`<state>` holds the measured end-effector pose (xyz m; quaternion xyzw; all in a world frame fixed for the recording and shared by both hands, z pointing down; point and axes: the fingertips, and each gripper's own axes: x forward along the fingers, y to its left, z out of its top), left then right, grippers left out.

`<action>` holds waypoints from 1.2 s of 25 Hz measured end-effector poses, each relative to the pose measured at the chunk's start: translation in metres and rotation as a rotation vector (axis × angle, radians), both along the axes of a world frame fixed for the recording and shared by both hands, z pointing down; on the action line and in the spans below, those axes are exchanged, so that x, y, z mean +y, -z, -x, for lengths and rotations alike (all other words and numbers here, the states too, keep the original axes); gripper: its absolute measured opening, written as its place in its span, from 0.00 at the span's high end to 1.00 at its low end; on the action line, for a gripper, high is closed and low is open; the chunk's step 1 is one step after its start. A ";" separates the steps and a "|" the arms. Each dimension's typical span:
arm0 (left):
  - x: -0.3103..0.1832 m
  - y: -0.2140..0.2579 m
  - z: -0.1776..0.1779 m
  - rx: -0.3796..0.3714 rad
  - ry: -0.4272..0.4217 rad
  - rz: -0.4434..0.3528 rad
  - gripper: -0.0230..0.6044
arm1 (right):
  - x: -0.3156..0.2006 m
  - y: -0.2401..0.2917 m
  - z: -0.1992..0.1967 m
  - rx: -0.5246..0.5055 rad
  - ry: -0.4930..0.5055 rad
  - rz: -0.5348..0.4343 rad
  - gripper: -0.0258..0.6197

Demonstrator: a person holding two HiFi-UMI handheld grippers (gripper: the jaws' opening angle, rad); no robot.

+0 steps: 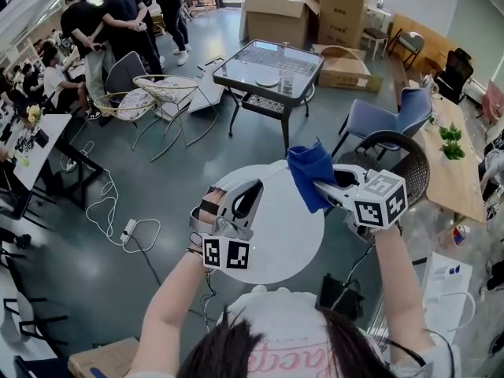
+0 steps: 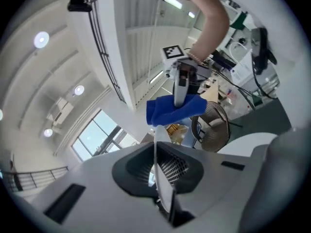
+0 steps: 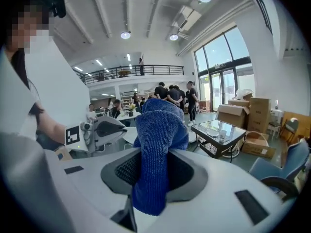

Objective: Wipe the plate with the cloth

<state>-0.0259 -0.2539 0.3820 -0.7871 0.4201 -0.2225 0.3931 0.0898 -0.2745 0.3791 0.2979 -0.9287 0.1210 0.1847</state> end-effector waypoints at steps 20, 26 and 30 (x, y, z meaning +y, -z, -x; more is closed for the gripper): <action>-0.046 -0.002 0.069 1.067 0.163 0.607 0.93 | -0.006 0.003 0.020 -0.209 -0.321 -0.168 0.75; -0.042 -0.009 0.082 1.245 0.120 0.665 0.93 | -0.002 -0.014 0.025 -0.215 -0.336 -0.119 0.75; -0.041 -0.009 0.090 1.294 0.114 0.663 0.93 | 0.000 -0.019 0.022 -0.193 -0.346 -0.119 0.76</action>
